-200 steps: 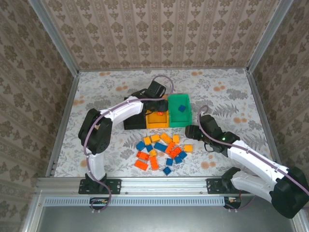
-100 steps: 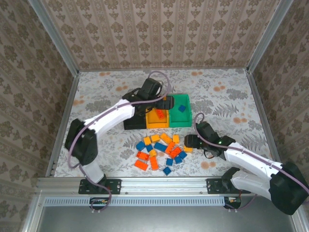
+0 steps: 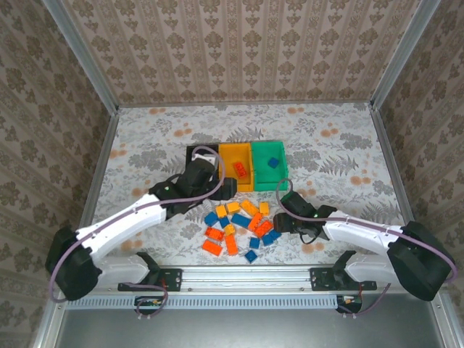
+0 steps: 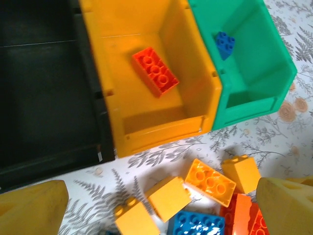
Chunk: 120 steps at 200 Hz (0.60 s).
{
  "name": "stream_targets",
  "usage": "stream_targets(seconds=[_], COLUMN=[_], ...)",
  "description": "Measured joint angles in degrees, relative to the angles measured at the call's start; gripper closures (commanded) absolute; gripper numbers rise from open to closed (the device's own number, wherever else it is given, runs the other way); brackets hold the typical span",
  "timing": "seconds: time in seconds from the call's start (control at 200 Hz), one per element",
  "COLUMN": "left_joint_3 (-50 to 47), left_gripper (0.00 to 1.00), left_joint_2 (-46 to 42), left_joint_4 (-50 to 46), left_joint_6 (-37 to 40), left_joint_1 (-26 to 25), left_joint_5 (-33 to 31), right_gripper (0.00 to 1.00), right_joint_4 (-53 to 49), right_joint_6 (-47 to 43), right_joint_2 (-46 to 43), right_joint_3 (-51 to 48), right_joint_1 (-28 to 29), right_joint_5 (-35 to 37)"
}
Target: Sort the legos into containers by color
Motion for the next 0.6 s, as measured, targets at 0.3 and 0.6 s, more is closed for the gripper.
stream_targets(seconds=[0.3, 0.6], left_joint_3=[-8.1, -17.4], left_gripper=[0.00, 0.00], left_joint_2=[-9.9, -21.3], left_joint_4=[-1.4, -7.4], left_joint_6=[-3.2, -7.1], left_joint_1=[1.4, 2.8], left_joint_5=[-4.5, -7.1], right_gripper=[0.65, 0.65], right_joint_4=[-1.9, -3.8], right_joint_6=[0.2, -7.0], right_joint_2=[-1.0, 3.1], right_joint_3=[1.0, 19.7], right_joint_1=[0.0, 1.8], right_joint_5=[2.4, -0.3])
